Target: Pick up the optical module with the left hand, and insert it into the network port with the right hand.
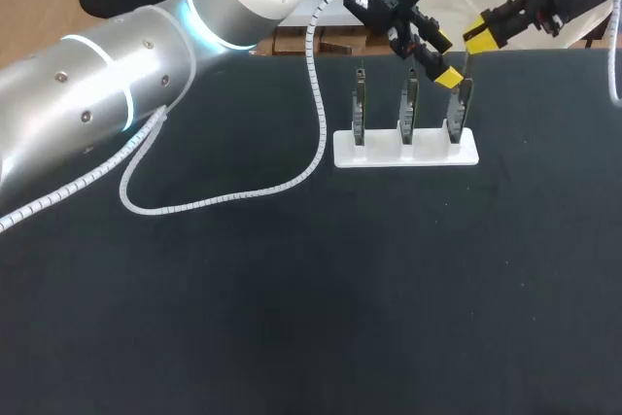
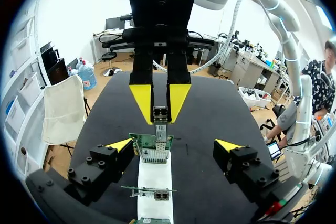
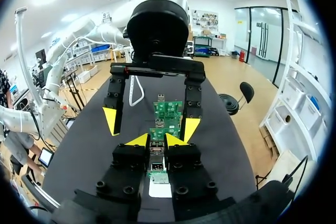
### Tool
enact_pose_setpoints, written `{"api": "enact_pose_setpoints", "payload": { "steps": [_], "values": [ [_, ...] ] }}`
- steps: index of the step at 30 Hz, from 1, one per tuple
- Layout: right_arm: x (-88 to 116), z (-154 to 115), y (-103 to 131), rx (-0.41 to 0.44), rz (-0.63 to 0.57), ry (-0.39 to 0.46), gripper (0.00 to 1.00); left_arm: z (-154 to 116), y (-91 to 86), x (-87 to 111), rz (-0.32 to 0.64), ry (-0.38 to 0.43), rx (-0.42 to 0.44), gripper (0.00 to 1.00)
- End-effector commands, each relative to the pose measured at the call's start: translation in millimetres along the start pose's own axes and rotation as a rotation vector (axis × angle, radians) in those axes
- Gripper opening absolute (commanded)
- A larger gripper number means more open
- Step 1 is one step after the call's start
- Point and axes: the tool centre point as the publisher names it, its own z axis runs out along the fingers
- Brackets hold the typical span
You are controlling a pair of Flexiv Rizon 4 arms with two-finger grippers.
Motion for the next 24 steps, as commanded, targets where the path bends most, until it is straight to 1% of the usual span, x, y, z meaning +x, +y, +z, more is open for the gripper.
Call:
{"api": "enact_pose_setpoints", "payload": {
  "steps": [1,24],
  "values": [
    [-0.7,-1.3,6.3,0.016,-0.006,-0.002,0.00,0.2,3.2,-1.1,0.001,0.004,0.006,1.00],
    [3.0,-2.0,3.7,0.026,-0.035,0.011,0.00,0.2,3.2,-1.1,0.001,0.004,0.006,1.00]
  ]
}}
